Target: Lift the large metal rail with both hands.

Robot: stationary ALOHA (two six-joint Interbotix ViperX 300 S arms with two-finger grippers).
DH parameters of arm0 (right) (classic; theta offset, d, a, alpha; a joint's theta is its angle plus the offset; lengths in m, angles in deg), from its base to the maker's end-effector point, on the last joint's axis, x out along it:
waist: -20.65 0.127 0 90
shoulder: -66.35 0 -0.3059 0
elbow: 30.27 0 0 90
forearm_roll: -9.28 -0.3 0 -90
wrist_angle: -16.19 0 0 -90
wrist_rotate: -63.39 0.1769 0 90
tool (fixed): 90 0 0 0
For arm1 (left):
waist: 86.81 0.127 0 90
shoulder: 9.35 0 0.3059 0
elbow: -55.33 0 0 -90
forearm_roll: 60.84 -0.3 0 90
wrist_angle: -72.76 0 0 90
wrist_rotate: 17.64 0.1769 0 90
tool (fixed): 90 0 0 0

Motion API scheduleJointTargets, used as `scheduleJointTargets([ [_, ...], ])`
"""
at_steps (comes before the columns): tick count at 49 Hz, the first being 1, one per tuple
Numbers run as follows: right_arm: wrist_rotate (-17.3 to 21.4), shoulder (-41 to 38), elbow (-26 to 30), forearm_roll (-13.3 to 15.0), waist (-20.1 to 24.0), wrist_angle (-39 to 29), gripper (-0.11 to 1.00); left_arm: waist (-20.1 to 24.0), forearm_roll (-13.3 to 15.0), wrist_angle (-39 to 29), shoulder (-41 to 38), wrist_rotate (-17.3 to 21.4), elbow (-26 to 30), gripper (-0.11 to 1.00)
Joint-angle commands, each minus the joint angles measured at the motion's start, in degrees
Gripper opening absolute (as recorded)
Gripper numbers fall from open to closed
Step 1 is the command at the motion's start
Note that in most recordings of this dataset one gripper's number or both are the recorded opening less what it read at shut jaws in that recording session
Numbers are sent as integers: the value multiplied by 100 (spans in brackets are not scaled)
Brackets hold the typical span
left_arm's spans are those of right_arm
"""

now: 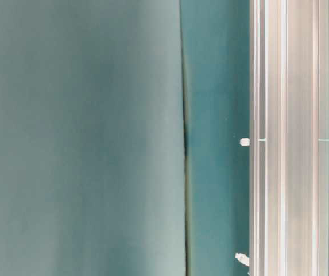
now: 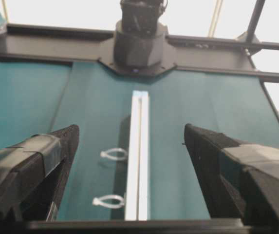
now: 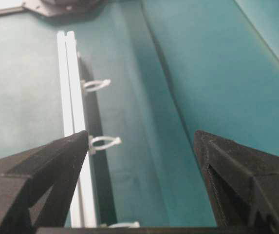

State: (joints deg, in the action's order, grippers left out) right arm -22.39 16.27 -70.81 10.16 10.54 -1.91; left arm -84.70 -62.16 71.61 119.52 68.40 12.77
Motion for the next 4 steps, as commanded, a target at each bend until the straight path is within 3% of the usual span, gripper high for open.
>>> scheduleJointTargets([
  [1,18,9,26,0,-26,44,91,9,-26,26,0,-9,79,95],
  [4,18,35,26,0,-26,53,91,0,-26,35,0,-9,70,95],
])
